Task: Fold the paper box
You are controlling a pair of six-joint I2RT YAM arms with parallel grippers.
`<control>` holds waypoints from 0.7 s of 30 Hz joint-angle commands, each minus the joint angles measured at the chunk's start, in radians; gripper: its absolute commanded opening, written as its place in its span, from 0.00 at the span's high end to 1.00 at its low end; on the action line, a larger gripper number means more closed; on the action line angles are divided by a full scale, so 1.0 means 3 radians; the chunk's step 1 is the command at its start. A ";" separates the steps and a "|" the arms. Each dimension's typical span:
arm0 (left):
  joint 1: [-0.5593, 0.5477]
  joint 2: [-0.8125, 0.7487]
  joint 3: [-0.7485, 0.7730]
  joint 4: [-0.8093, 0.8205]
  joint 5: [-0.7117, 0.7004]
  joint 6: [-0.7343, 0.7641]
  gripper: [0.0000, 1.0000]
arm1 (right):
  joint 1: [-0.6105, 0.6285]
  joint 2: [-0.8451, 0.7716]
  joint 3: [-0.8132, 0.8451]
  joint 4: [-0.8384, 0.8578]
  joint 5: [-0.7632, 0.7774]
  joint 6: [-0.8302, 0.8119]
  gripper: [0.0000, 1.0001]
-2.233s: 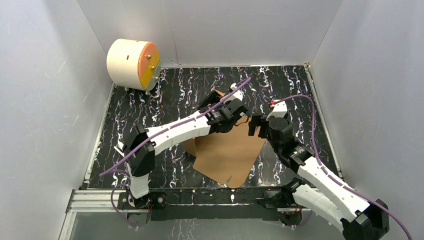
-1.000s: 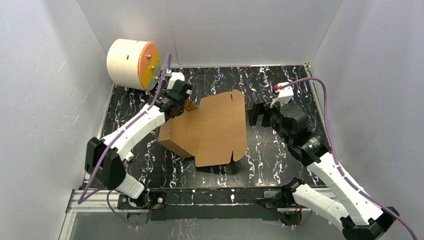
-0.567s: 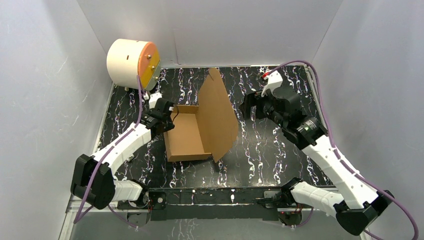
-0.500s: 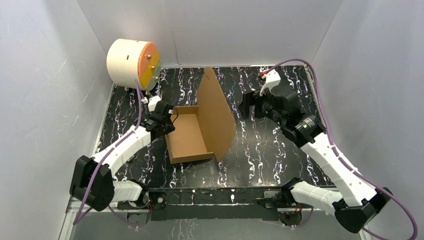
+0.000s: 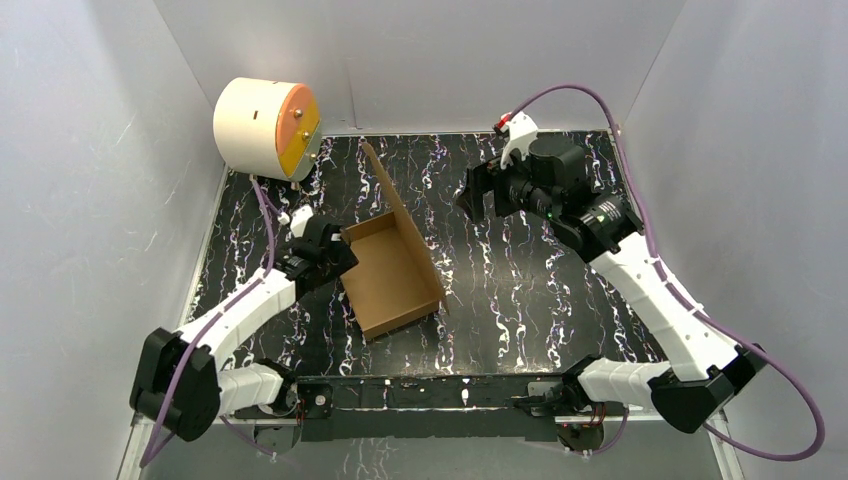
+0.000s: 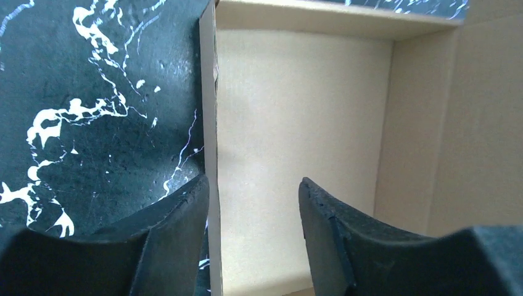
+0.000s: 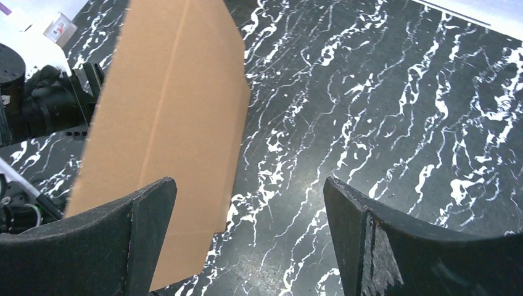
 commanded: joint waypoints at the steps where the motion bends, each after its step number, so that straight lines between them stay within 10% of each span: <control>1: 0.0023 -0.0384 0.0150 -0.0099 -0.0253 0.0191 0.42 | 0.0013 0.0140 0.0339 -0.0079 -0.0315 -0.0086 0.01; 8: 0.0023 -0.0739 0.0503 -0.0364 -0.0589 0.0789 0.14 | 0.0376 0.0537 0.0770 -0.0289 -0.0190 -0.0098 0.01; 21: 0.0342 -0.0812 0.0470 0.0012 -0.0516 0.1741 0.10 | 0.1059 0.1519 0.2012 -0.1151 0.0425 -0.0215 0.01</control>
